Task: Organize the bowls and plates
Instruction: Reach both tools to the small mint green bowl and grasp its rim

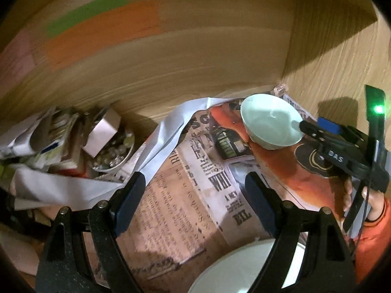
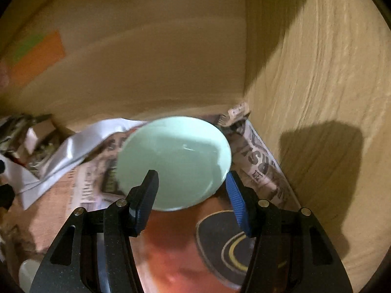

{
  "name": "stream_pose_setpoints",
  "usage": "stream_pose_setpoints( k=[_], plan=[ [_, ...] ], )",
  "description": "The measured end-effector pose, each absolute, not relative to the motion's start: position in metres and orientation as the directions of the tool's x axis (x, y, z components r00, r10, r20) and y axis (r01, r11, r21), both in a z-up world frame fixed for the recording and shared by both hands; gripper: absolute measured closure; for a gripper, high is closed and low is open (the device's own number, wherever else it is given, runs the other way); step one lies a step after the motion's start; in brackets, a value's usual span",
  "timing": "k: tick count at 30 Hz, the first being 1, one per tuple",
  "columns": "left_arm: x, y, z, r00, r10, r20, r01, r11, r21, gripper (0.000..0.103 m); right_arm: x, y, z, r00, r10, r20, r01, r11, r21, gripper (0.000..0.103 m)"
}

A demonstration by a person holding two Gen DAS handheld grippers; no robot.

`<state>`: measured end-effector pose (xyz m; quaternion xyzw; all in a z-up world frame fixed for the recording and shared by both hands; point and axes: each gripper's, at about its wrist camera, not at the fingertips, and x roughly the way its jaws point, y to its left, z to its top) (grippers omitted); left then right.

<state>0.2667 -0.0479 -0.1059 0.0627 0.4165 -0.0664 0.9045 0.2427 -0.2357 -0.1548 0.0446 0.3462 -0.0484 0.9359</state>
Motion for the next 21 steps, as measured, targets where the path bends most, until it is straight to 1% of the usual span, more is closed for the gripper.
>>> stream_pose_setpoints(
  k=[5, 9, 11, 13, 15, 18, 21],
  plan=[
    [0.288, -0.059, -0.118, 0.617, -0.064, -0.784, 0.189, 0.980, 0.068, 0.019, 0.257, -0.243, -0.173, 0.723, -0.081, -0.686, 0.145, 0.989, 0.036, 0.056],
    [0.304, -0.064, -0.128, 0.601, -0.060, -0.797, 0.193, 0.978, 0.073, 0.019, 0.262, -0.255, -0.182, 0.699, -0.037, -0.715, 0.148, 0.985, 0.094, 0.060],
    [0.311, -0.065, -0.133, 0.599, -0.068, -0.798, 0.193, 0.979, 0.062, 0.019, 0.264, -0.258, -0.186, 0.690, -0.011, -0.723, 0.141, 0.983, 0.119, 0.069],
    [0.316, -0.067, -0.135, 0.600, -0.064, -0.797, 0.191, 0.979, 0.066, 0.019, 0.265, -0.259, -0.186, 0.691, 0.010, -0.723, 0.136, 0.980, 0.143, 0.070],
    [0.320, -0.070, -0.137, 0.606, -0.059, -0.794, 0.194, 0.978, 0.075, 0.019, 0.263, -0.257, -0.185, 0.694, 0.008, -0.720, 0.128, 0.983, 0.135, 0.072],
    [0.327, -0.075, -0.141, 0.604, -0.062, -0.795, 0.204, 0.976, 0.079, 0.019, 0.257, -0.253, -0.183, 0.699, 0.033, -0.715, 0.094, 0.986, 0.137, 0.076],
    [0.332, -0.079, -0.145, 0.594, -0.069, -0.801, 0.210, 0.975, 0.072, 0.019, 0.248, -0.241, -0.181, 0.692, 0.087, -0.716, 0.020, 0.990, 0.139, 0.076]
  ],
)
